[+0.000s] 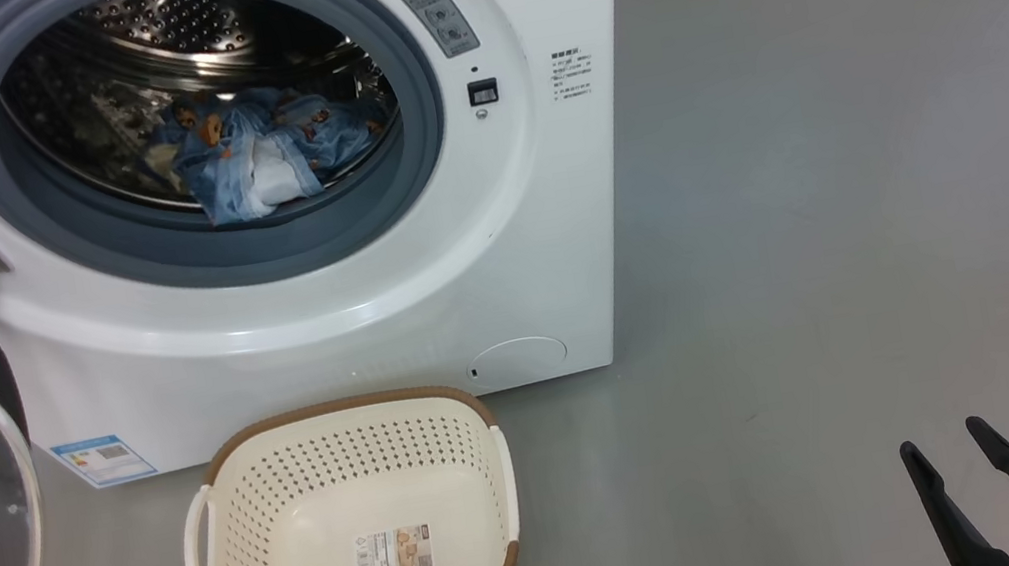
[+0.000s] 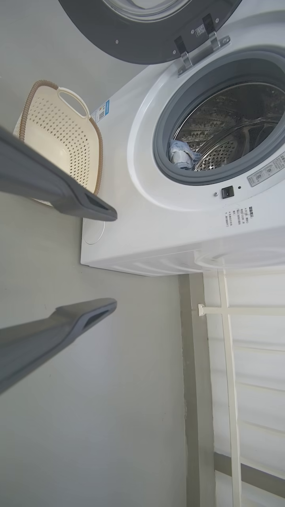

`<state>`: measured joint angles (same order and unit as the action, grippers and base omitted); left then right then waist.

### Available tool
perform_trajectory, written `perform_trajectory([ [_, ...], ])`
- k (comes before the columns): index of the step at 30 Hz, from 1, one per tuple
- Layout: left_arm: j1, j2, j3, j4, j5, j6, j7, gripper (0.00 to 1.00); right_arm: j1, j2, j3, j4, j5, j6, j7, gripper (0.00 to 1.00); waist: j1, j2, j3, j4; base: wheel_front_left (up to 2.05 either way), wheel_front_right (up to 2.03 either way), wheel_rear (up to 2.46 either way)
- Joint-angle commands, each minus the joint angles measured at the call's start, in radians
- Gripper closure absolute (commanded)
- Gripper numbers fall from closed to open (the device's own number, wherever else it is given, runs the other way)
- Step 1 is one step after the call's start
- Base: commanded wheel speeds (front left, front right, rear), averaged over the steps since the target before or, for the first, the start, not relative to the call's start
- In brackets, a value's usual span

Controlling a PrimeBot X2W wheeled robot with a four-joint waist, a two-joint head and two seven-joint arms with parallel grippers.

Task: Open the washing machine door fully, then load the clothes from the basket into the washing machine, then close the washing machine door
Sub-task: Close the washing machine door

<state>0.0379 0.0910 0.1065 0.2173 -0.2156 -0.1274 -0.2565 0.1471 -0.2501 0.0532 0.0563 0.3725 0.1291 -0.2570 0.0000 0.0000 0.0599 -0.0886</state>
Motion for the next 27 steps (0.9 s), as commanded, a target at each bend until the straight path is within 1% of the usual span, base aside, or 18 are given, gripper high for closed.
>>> perform_trajectory([
  [1,-0.011,0.019,0.031,-0.03,-0.004,-0.003,-0.005,0.0,-0.007,-0.018,0.018,-0.023,-0.002,0.002,-0.005,0.0,0.0,0.0,-0.002,0.002,0.0,0.0,0.0],
  [8,-0.003,0.012,0.026,-0.044,-0.01,-0.003,-0.005,0.0,-0.013,-0.02,0.031,-0.022,-0.003,0.002,-0.005,0.0,0.0,0.0,-0.007,0.022,0.0,0.0,0.0],
  [13,0.01,-0.002,0.025,-0.052,-0.011,-0.003,-0.005,0.0,-0.028,-0.027,0.056,-0.02,-0.001,0.002,-0.005,0.0,0.0,0.0,-0.012,0.062,0.0,0.0,0.0],
  [19,0.023,-0.016,0.023,-0.056,-0.009,0.0,-0.005,0.0,-0.046,-0.036,0.097,-0.002,0.007,0.002,-0.005,0.0,0.0,0.0,-0.026,0.129,0.0,0.0,0.0],
  [27,0.043,-0.028,0.038,-0.062,-0.02,0.014,-0.005,0.0,-0.076,-0.047,0.142,0.017,0.016,0.002,-0.005,0.0,0.0,0.0,-0.042,0.238,0.0,0.0,0.0],
])
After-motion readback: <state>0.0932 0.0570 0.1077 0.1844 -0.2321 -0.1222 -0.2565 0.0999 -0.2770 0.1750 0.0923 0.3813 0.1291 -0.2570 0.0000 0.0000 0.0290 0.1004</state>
